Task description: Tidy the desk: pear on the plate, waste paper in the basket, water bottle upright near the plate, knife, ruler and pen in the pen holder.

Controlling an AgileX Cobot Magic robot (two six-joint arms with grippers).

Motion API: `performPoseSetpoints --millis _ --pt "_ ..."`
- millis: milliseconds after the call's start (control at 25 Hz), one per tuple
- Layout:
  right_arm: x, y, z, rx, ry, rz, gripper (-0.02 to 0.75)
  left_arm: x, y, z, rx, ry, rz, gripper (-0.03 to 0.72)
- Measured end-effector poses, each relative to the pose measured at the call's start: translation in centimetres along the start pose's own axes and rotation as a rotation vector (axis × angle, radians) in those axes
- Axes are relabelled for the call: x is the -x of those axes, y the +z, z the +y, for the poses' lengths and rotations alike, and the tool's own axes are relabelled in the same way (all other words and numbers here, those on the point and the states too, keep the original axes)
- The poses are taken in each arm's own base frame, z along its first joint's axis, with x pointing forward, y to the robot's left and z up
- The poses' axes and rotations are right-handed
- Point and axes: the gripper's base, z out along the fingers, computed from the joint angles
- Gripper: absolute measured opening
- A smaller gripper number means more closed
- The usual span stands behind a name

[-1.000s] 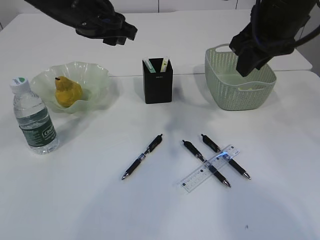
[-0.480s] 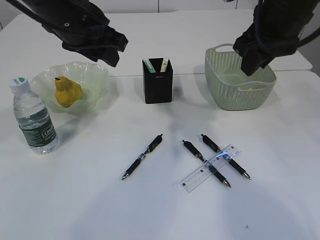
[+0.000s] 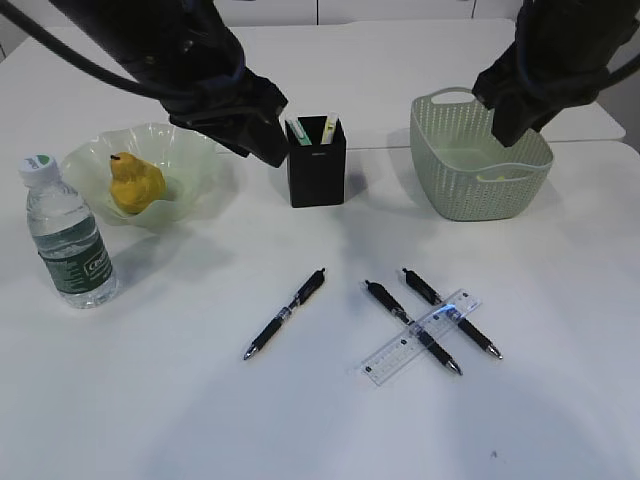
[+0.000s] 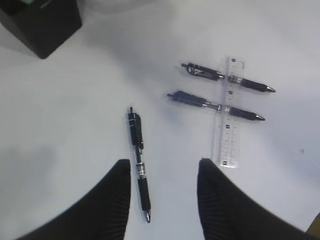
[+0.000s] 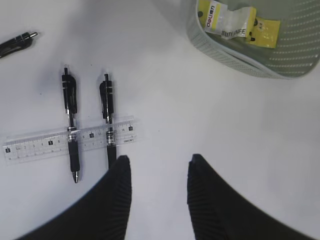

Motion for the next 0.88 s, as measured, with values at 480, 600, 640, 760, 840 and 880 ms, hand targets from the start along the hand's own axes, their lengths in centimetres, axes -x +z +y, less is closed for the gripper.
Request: performPoseSetpoints --millis 480,600,640,760,840,880 --pt "-4.2 -7.3 -5.6 -0.113 0.179 -0.140 0.314 -0.1 0.4 -2.3 -0.046 0.071 0.012 0.310" --pt "-5.0 -8.6 -6.2 -0.135 0.206 -0.164 0.314 0.0 0.4 -2.5 -0.065 0.067 0.007 0.310" --pt "-5.0 -8.6 -6.2 -0.135 0.206 -0.164 0.314 0.0 0.4 -2.6 -0.077 0.066 0.005 0.310" --pt "-5.9 -10.2 -6.4 -0.163 0.221 -0.197 0.314 -0.1 0.5 -3.4 -0.107 0.105 0.010 0.310" --pt "-6.2 -10.9 -6.3 -0.169 0.221 -0.213 0.314 -0.2 0.6 -4.3 -0.124 0.148 0.015 0.310" --pt "-6.2 -10.9 -6.3 -0.169 0.221 -0.213 0.314 -0.3 0.7 -4.9 -0.134 0.169 0.018 0.310"
